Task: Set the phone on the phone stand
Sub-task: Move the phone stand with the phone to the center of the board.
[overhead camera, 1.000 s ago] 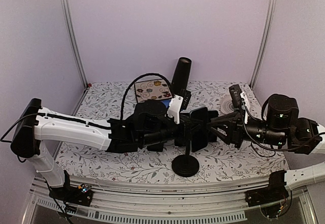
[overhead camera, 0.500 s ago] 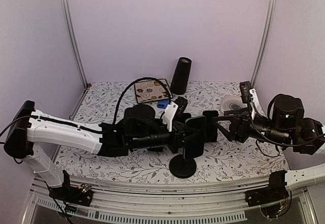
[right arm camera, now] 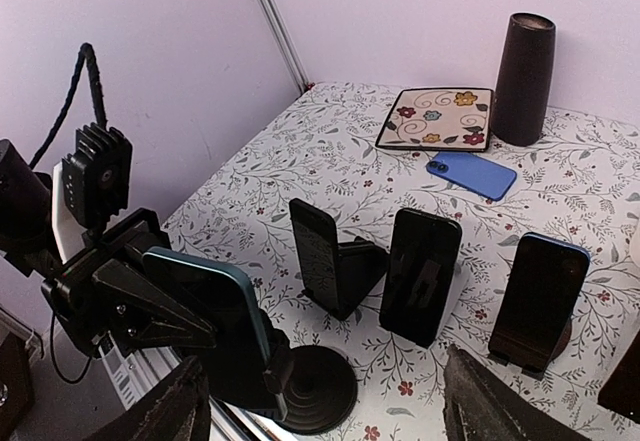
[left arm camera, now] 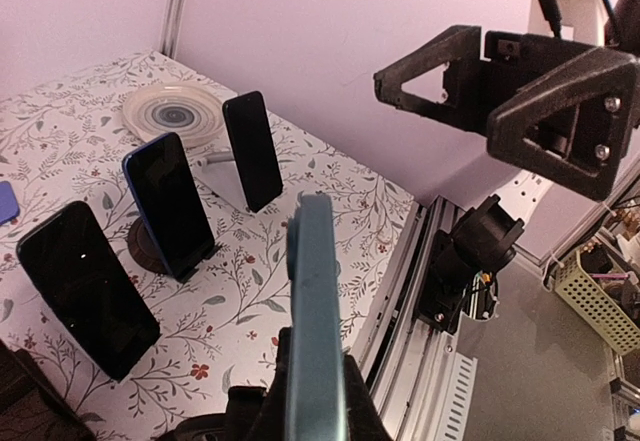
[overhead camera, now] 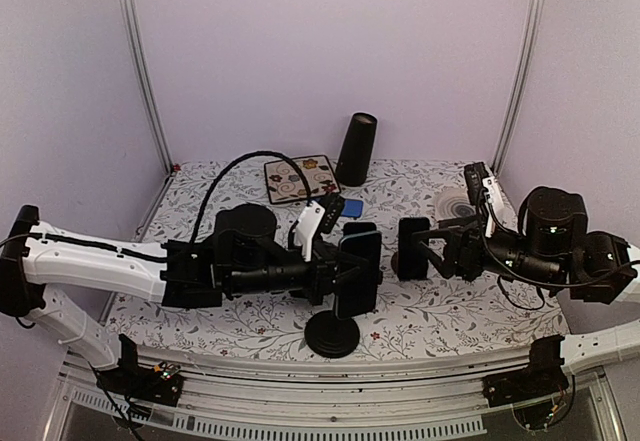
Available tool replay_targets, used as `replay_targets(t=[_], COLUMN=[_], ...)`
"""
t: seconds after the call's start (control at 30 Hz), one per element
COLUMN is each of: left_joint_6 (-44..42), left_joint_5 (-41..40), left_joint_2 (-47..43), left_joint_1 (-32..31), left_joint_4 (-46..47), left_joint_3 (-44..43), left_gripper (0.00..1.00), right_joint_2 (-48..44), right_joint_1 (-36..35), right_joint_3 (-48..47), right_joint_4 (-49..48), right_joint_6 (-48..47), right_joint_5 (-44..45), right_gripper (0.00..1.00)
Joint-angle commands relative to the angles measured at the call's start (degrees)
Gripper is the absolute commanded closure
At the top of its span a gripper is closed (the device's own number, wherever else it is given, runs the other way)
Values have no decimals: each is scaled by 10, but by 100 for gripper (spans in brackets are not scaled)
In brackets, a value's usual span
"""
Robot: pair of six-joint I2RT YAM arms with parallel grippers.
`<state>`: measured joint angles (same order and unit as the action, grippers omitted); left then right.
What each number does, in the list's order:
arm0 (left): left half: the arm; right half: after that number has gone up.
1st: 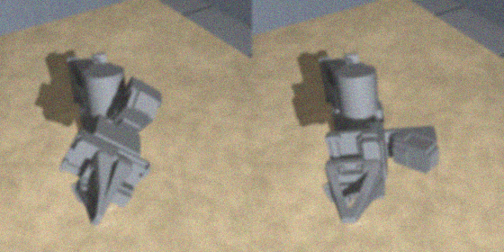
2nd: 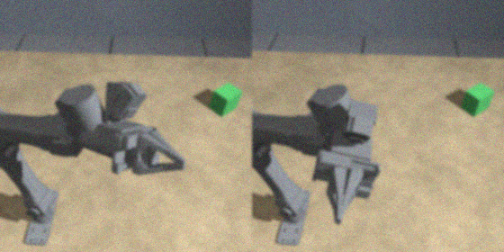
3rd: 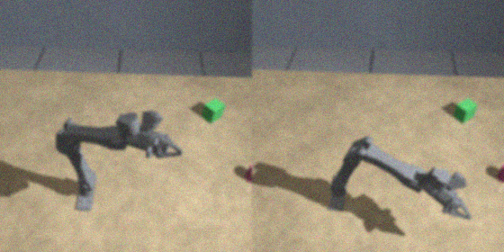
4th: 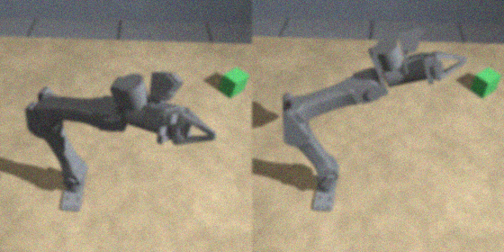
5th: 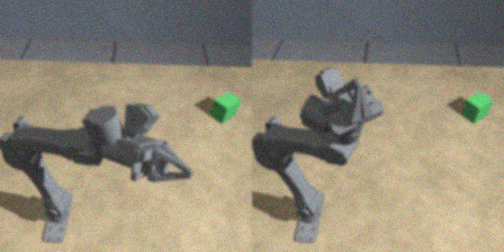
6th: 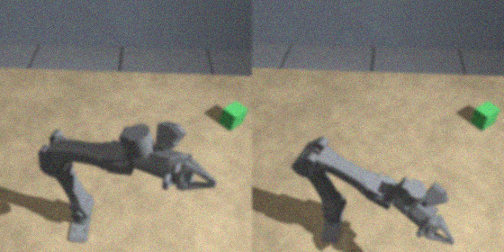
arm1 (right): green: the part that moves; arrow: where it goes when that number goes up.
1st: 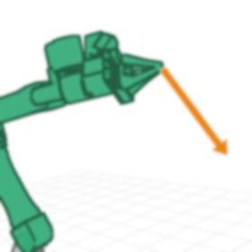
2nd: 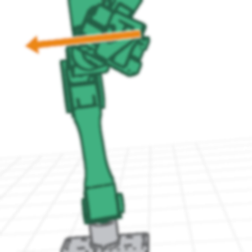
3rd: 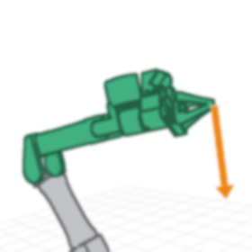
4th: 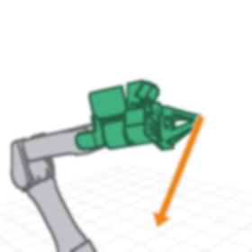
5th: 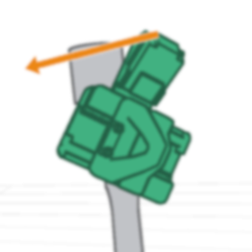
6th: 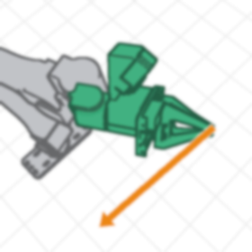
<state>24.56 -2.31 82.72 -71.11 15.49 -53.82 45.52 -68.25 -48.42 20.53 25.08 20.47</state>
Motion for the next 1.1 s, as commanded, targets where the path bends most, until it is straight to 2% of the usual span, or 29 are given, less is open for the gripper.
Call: replay_targets(t=[0.0, 0.27, 0.67, 1.07], left_joint_6=[8, 10, 17, 3], left_joint_5=[-18, -90, -153, -169], left_joint_2=[-62, -161, -289, -323], left_joint_1=[10, 15, 66, 164], left_joint_4=[0, -73, -149, -166], left_joint_3=[17, 69, 129, 154], left_gripper=[100, 100, 100, 100], right_joint_2=[5, 9, 26, 47], right_joint_1=[0, -1, 0, 0], right_joint_3=[-1, 7, 3, -3], right_joint_4=[-6, -14, -22, -29], right_joint_6=[4, 1, -6, -11], right_joint_5=[10, 12, 9, 7], right_gripper=[19, 18, 18, 18])
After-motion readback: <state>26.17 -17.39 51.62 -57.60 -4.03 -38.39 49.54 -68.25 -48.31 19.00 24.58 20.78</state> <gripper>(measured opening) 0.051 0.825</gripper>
